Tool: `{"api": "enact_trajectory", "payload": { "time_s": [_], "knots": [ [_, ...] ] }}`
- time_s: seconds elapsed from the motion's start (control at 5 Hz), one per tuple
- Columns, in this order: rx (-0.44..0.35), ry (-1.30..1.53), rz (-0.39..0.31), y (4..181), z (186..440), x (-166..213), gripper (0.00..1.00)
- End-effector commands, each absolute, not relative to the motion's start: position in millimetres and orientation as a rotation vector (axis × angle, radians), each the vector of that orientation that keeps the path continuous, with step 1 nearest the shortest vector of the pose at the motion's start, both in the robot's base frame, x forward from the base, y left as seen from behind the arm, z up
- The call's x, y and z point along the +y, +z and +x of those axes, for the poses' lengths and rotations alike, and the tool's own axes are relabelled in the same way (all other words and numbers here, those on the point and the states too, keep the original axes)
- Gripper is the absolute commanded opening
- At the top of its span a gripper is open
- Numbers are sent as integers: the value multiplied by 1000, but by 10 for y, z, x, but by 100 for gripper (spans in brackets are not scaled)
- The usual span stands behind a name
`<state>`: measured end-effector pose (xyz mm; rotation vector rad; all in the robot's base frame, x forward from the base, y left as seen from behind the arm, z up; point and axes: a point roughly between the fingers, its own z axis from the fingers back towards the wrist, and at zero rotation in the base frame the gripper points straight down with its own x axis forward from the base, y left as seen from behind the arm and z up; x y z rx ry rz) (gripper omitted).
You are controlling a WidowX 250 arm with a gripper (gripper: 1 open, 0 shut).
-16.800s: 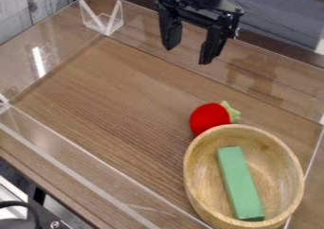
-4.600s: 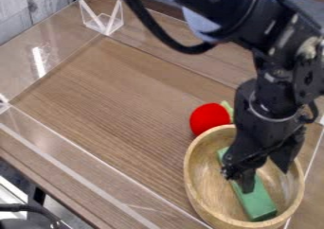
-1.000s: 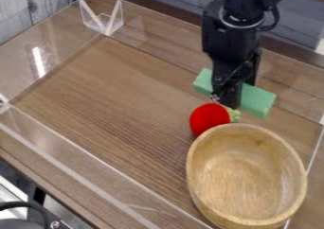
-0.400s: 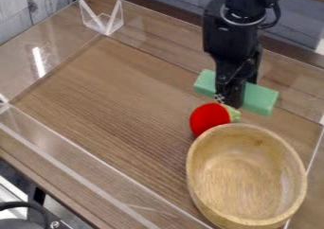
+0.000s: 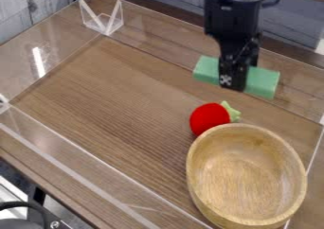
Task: Remove the green block from the brown bowl and put it on the table
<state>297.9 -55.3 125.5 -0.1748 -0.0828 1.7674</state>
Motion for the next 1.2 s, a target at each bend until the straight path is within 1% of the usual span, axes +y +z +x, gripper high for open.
{"api": "enact_trajectory", "payload": {
  "time_s": [0.0,0.4,1.0],
  "knots": [
    [-140,1855,-241,1537,3033,-430,0],
    [-171,1948,-235,1430,3077,-450,0],
    [-222,2041,-228,1193,3105,-448,0]
  ]
}}
